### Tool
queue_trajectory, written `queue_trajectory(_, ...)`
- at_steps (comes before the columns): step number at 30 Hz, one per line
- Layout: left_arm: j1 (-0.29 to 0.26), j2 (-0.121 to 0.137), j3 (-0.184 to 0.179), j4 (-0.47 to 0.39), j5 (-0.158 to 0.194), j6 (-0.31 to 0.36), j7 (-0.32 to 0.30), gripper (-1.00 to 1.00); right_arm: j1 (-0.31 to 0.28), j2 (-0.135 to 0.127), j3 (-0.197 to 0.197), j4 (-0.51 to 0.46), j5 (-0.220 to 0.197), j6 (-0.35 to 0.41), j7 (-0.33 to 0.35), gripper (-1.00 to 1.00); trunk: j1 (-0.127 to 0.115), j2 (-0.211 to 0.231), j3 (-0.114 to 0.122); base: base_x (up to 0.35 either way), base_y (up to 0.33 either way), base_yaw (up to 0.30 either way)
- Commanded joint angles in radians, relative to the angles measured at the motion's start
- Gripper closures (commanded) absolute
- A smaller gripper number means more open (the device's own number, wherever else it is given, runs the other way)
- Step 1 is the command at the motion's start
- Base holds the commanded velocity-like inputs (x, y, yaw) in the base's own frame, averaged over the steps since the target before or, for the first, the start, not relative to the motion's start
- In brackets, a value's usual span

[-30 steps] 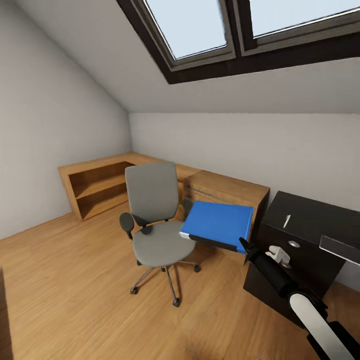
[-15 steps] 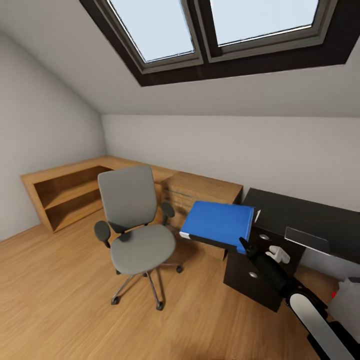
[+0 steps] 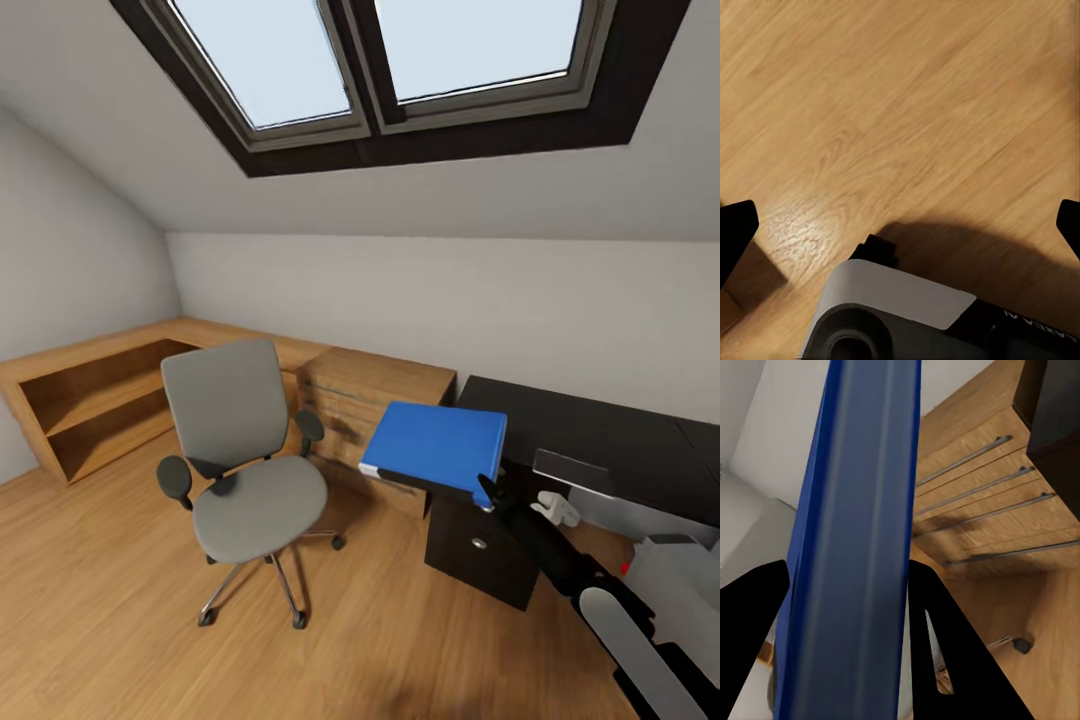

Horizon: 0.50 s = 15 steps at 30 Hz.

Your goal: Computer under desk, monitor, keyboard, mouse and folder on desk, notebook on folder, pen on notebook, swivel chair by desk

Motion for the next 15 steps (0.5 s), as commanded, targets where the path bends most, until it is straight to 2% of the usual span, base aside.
queue_trajectory(1, -0.001, 0.001, -0.008, 0.002, 0.008, -0.001, 0.008, -1.0, -0.001, -0.001, -0.001, -0.002, -0.008, 0.001, -0.006, 1.0, -0.004, 0.007, 0.002, 0.0, 0.0, -0.003)
queue_trajectory(10, -0.001, 0.0, -0.008, 0.004, 0.007, -0.002, 0.008, -1.0, -0.001, -0.002, -0.004, -0.001, -0.011, 0.001, 0.018, 1.0, -0.038, 0.07, 0.03, 0.0, 0.0, -0.017)
queue_trajectory(15, -0.001, 0.0, -0.008, 0.007, 0.007, -0.02, 0.008, -1.0, -0.001, -0.002, -0.004, 0.0, -0.01, 0.001, 0.016, 1.0, -0.058, 0.105, 0.048, 0.0, 0.0, -0.226)
